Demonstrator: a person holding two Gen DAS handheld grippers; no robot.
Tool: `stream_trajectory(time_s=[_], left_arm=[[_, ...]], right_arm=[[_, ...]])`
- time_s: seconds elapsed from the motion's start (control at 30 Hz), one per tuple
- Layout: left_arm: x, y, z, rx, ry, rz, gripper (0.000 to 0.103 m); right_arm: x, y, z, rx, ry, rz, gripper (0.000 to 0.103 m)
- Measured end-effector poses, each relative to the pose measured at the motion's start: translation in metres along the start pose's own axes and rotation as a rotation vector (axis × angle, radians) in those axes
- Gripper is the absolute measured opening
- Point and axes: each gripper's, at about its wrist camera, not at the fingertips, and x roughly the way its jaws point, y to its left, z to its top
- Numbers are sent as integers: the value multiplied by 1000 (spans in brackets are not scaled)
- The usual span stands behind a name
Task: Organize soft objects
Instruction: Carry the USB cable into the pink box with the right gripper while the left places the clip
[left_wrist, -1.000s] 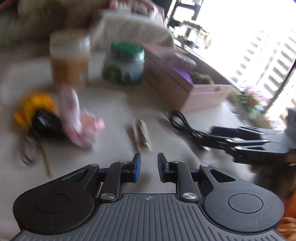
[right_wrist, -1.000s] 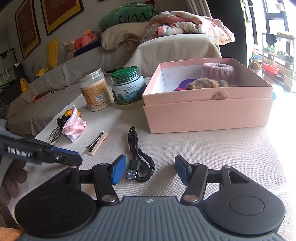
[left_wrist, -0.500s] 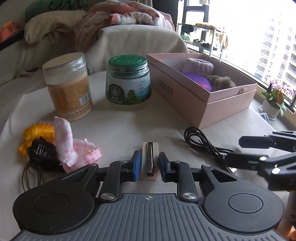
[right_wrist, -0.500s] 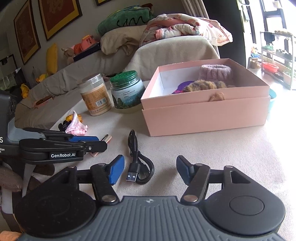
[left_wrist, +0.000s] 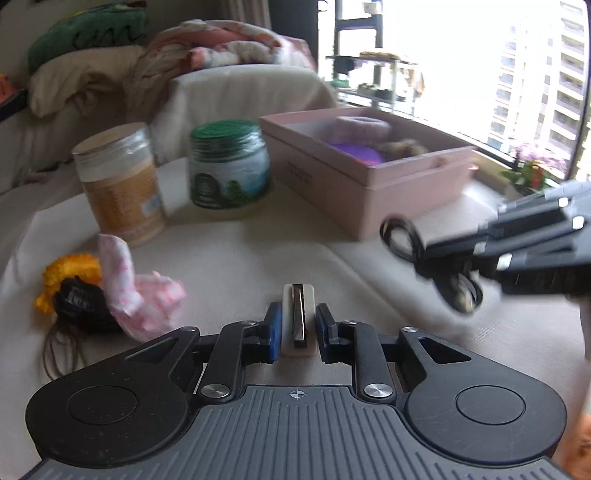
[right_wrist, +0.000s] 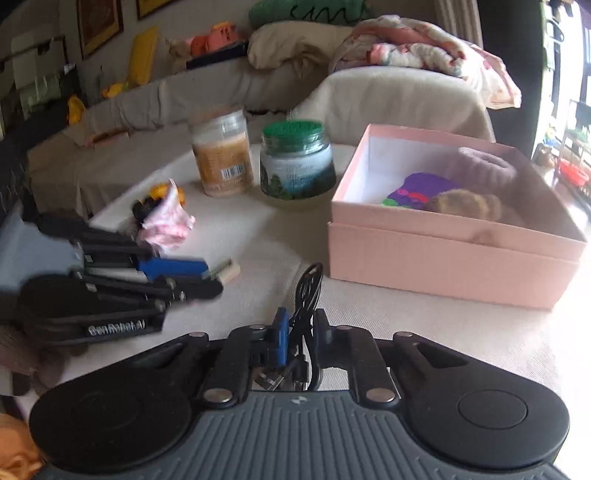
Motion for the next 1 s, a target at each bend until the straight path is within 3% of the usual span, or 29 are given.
stream_trajectory(time_s=[0.1,0.2,0.3,0.4,0.47,0.57,0.7,0.83,1.0], left_arm=[[-23,-15,0,-2,-30,-74,23],[-48,-29,23,15,-115,-137,23],[-63,-37,73,30,-224,-166,23],[-54,-40,137,17,-299,-174,23],[-29,-37,177,-26,-262,-185,23],[26,-16,209,-215,-114,-167,23],[75,10,193,-315,-40,-251,21],[75,34,166,-369,-80,-322,21],[30,65,136,-369,-186,-211,21]], right_arm=[[-42,-8,-8,14,-58,-11,13],[-84,-15,-13,4,-129,-48,13],[-116,-25,-12,3,-197,-90,13],[-131,-38,-6,22,-244,-123,13],[-132,-47,-2,45,-258,-141,13],[-129,-61,1,78,-262,-160,13],[-117,-79,11,117,-239,-168,13],[-104,-89,44,124,-259,-164,13],[-64,-98,121,162,-252,-90,14]])
